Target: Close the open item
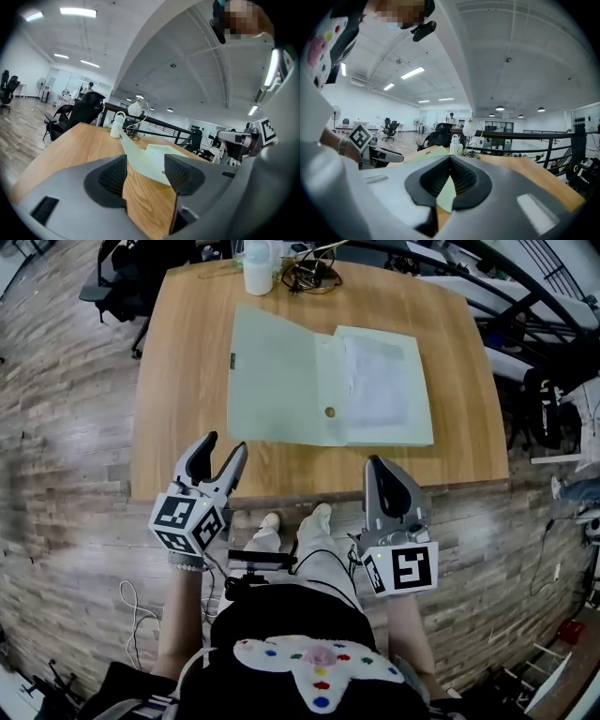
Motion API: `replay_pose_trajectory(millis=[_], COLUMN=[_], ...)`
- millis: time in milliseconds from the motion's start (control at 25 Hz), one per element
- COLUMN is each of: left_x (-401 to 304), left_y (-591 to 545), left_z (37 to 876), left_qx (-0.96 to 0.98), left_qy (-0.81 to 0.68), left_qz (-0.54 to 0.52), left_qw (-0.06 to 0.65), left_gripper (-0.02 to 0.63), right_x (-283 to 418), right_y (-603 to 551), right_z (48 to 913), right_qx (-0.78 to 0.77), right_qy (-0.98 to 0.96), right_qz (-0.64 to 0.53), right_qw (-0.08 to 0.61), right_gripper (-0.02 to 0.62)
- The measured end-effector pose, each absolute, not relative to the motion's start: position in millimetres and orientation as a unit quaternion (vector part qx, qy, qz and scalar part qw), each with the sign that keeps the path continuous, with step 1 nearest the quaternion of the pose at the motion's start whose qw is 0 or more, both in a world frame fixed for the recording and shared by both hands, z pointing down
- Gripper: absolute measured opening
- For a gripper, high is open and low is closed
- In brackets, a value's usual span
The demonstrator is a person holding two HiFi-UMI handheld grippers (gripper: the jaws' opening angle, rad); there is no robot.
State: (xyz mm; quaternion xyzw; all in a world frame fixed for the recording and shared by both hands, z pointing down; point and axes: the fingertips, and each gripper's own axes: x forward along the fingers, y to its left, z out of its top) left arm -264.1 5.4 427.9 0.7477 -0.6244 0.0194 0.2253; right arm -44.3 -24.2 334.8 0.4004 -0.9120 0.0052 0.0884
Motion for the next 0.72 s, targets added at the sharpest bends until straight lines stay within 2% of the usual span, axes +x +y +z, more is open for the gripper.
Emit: replay_pose_trajectory(millis=[360,720], left_x=[-263.2,-253.5], left_y=[-2.8,-17.7], left_z=[468.3,474.7], left_qx=[0.713,0.706], left_qy=[-0.643,-0.649], left_qz=[0.003,-0.018], left_qw=[0.279,0.282], left_gripper=[0.242,0.241], right_x=[-31.6,-6.6], right_y=[-32.8,-47.3], right_z=[350.4,366.7], right_qx=[0.391,0.405], right_qy=[-0.914,-0.906], right_qz=[0.016,0.018], right_qw=[0.106,0.124], right_gripper=[0.009,0.009])
